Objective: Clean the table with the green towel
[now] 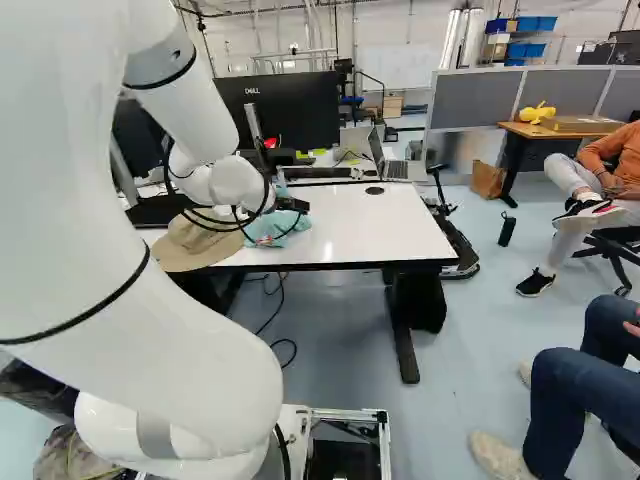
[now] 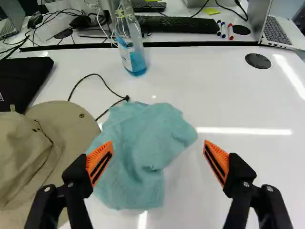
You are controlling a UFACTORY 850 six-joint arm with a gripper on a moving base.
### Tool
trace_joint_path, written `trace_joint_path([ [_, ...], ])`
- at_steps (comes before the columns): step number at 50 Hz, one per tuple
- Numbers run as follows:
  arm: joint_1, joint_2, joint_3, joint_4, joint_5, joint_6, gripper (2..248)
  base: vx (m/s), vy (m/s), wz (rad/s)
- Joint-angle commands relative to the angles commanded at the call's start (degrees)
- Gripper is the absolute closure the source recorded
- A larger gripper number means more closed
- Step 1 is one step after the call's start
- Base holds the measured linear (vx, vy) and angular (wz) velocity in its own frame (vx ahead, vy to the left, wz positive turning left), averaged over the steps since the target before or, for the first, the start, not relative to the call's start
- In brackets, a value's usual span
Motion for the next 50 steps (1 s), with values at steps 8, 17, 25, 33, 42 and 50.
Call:
trace_joint_path([
  [8, -0.75, 1.74, 3.64, -0.29, 4.69, 0.0, 3, 0.0, 0.0, 0.0],
  [17, -1.57, 3.65, 7.64, -0.61, 9.84, 0.0, 3, 0.0, 0.0, 0.0],
  [25, -2.22, 5.14, 10.78, -0.86, 13.88, 0.0, 3, 0.0, 0.0, 0.0],
  [33, -2.8, 6.49, 13.6, -1.09, 17.51, 0.0, 3, 0.0, 0.0, 0.0],
  [42, -3.37, 7.82, 16.39, -1.31, 21.1, 0.0, 3, 0.0, 0.0, 0.0],
  [50, -3.81, 8.84, 18.53, -1.48, 23.85, 0.0, 3, 0.0, 0.0, 0.0],
])
